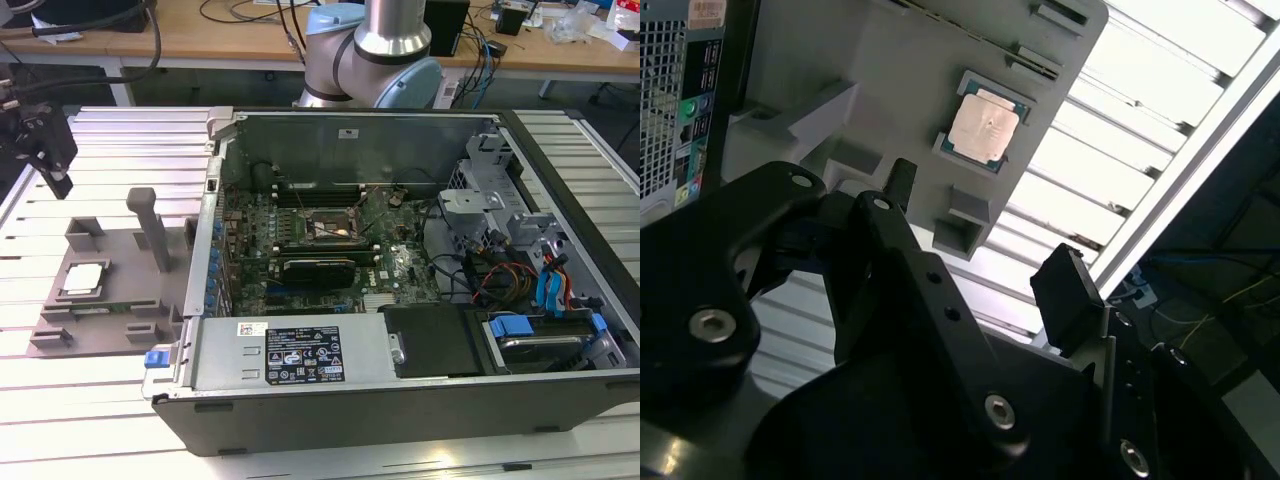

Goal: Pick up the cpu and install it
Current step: 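Pick up the cpu and move it towards the insertion slot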

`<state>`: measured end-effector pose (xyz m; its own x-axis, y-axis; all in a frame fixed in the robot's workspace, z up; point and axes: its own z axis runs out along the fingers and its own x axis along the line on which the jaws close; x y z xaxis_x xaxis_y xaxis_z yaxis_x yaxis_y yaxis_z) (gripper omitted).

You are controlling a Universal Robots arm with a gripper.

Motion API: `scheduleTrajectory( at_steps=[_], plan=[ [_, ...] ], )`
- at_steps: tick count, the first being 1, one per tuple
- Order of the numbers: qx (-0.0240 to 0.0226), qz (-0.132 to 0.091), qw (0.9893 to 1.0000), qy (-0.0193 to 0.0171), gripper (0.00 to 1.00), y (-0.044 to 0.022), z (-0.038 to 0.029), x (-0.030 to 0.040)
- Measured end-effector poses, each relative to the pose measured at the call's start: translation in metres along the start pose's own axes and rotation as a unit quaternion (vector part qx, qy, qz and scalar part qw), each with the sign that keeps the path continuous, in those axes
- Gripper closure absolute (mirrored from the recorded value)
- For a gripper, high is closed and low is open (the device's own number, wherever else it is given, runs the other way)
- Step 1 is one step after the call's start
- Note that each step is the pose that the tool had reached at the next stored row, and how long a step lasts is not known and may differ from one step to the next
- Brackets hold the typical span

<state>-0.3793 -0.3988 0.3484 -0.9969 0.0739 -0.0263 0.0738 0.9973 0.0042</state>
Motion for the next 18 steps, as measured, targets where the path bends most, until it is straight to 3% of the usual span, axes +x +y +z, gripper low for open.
scheduleTrajectory(
  at_steps=[18],
  plan=[
    [0.0000,0.000,1.0000,0.0000,0.26,0.0000,0.0084,0.0002]
  ],
)
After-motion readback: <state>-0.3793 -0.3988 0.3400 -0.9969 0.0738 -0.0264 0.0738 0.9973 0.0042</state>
